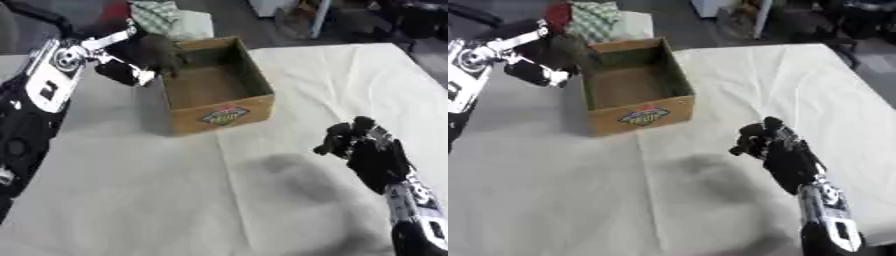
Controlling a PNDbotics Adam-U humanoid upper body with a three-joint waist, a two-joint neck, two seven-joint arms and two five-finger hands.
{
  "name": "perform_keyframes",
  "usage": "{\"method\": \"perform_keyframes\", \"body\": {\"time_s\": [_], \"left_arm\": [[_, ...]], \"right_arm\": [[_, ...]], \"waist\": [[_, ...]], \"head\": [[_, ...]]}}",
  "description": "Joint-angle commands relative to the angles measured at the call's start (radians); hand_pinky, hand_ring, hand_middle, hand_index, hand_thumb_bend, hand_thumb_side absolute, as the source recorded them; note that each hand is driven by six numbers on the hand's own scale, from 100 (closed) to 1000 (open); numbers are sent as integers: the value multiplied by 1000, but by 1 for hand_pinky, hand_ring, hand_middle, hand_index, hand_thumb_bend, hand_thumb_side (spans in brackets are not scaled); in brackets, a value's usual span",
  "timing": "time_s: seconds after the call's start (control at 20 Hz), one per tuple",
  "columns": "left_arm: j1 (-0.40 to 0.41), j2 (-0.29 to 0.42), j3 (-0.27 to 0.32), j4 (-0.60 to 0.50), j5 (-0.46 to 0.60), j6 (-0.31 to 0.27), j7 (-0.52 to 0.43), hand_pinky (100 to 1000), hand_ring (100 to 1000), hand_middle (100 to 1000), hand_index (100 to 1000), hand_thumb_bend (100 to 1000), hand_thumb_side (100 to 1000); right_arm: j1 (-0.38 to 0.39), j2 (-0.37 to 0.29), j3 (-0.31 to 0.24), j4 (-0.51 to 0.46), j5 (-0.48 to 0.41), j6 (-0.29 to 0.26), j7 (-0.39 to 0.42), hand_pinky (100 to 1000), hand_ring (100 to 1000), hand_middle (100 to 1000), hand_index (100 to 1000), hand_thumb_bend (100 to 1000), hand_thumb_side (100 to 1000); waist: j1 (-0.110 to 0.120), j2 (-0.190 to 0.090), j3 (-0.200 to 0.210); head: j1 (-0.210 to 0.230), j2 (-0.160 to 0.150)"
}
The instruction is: Pick up objects on the table and place them in the box.
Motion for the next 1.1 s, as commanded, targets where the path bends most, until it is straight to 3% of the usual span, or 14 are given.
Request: {"method": "perform_keyframes", "body": {"time_s": [0.05,0.35,0.55,0.9,1.1], "left_arm": [[-43,18,27,16,-41,-5,55,573,331,331,591,100,251],[-69,39,62,79,-121,5,165,585,345,339,597,100,253],[-76,38,69,116,-215,-1,241,613,425,413,633,100,250],[-62,17,56,182,-449,-57,272,683,616,580,720,100,190],[-50,2,65,212,-482,-98,236,736,727,693,753,100,199]], "right_arm": [[-39,6,16,-31,6,1,21,695,545,536,681,100,858],[-92,27,35,-49,8,3,41,695,545,536,682,100,845],[-106,33,44,-56,10,9,51,694,545,536,681,100,849],[-103,34,47,-65,12,19,54,693,545,537,681,100,849],[-96,35,47,-72,12,26,54,693,546,537,681,100,847]], "waist": [[6,-4,-28],[36,34,-142],[55,50,-193],[69,48,-204],[72,42,-200]], "head": [[33,-31],[118,-78],[171,-100],[197,-99],[194,-100]]}}
